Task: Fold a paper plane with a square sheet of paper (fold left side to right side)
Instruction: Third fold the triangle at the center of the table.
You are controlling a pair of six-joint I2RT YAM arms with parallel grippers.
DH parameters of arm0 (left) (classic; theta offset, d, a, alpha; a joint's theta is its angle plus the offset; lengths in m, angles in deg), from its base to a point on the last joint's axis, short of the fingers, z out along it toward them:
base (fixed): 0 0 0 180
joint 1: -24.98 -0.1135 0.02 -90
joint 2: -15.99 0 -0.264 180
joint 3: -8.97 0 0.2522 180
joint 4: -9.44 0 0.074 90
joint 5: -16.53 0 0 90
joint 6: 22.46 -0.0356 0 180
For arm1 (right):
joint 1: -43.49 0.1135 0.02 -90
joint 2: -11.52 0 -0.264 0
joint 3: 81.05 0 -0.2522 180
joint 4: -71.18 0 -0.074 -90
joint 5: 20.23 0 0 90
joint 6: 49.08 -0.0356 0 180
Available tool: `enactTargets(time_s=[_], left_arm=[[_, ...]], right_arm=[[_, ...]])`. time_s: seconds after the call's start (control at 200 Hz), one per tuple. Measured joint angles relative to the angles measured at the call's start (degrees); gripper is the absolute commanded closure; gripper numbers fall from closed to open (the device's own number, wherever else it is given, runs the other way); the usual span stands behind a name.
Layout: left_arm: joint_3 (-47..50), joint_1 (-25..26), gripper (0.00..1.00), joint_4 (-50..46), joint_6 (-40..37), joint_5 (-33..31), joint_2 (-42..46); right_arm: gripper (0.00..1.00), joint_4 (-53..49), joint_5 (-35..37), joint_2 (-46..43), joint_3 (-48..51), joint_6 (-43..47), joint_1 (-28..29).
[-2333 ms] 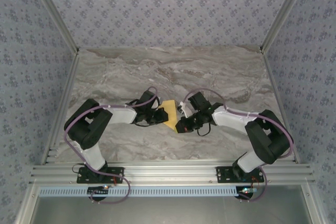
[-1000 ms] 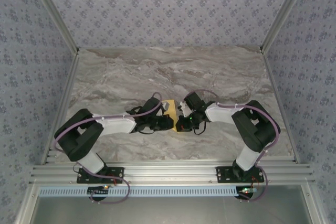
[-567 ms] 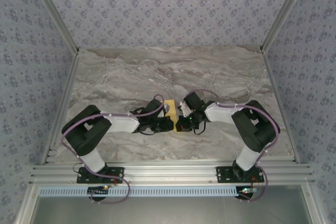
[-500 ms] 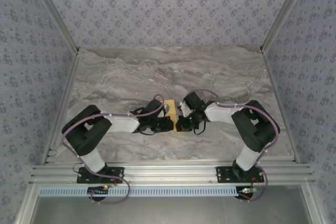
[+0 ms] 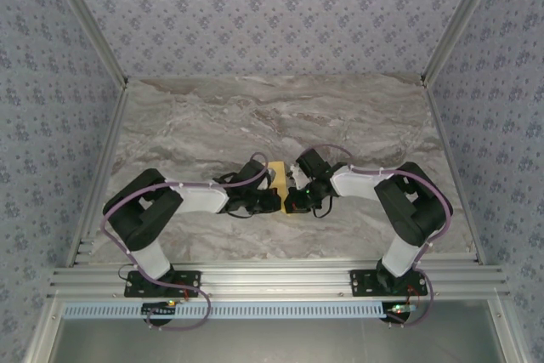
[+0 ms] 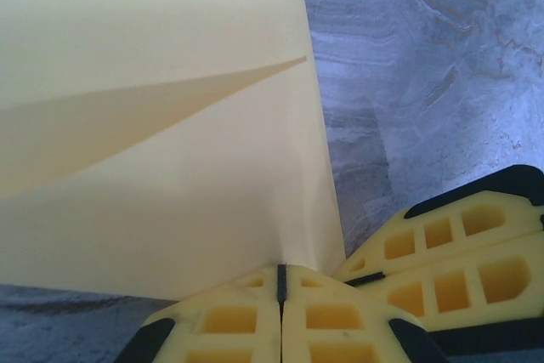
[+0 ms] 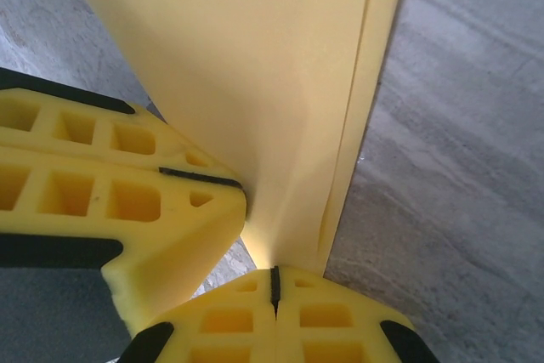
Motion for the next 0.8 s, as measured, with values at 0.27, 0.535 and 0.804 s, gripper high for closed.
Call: enactTargets(time_s=[0.27,0.535,0.804], left_arm=[[-1.49,-1.62,0.97,-3.39,-2.8,-0.31,-0.02],[-3.17,-5.09,0.97,-7.65,-6.54,-0.94,0.07],[-5.22,-9.79,0.98,-12.2,-10.23,-2.67,0.07]], right_arm=[[1.0,-0.11,0.0,0.26,-0.2,0.48,0.07],[1.0,0.09,0.0,0.26,-0.2,0.74,0.11],[1.0,0.13,-0.02,0.24,-0.13,0.74,0.11]])
